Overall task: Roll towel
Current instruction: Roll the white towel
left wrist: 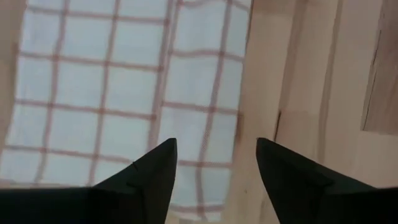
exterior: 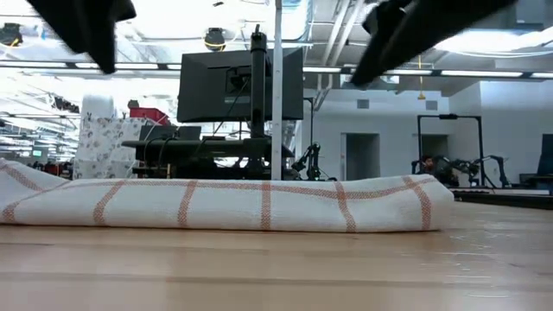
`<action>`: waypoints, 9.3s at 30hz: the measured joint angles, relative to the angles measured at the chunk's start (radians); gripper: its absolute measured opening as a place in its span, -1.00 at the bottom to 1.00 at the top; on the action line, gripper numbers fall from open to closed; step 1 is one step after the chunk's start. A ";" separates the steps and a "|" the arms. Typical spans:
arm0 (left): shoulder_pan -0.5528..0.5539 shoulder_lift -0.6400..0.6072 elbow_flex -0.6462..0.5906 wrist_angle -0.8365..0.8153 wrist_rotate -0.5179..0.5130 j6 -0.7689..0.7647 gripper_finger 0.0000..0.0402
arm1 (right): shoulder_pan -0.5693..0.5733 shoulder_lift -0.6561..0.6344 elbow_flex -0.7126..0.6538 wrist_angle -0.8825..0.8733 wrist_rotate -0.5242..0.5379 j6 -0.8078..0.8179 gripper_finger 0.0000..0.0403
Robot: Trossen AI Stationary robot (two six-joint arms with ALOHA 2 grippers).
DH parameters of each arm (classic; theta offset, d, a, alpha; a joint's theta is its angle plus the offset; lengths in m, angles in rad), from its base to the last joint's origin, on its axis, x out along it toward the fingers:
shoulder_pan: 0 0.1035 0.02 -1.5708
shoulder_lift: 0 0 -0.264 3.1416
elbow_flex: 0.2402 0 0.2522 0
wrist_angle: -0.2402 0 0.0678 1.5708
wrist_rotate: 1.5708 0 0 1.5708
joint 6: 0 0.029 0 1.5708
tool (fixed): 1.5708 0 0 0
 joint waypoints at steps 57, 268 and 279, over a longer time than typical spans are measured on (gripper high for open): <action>-0.097 0.307 -0.060 0.032 -0.126 -0.113 0.08 | 0.028 0.200 -0.024 0.117 0.045 0.074 0.34; 0.592 0.439 0.104 0.540 0.185 0.782 -0.23 | -0.118 0.115 -0.101 -0.068 0.030 1.464 -0.15; 0.591 0.373 0.114 0.535 0.289 0.807 -0.23 | -0.116 0.114 -0.101 -0.063 0.029 1.456 -0.15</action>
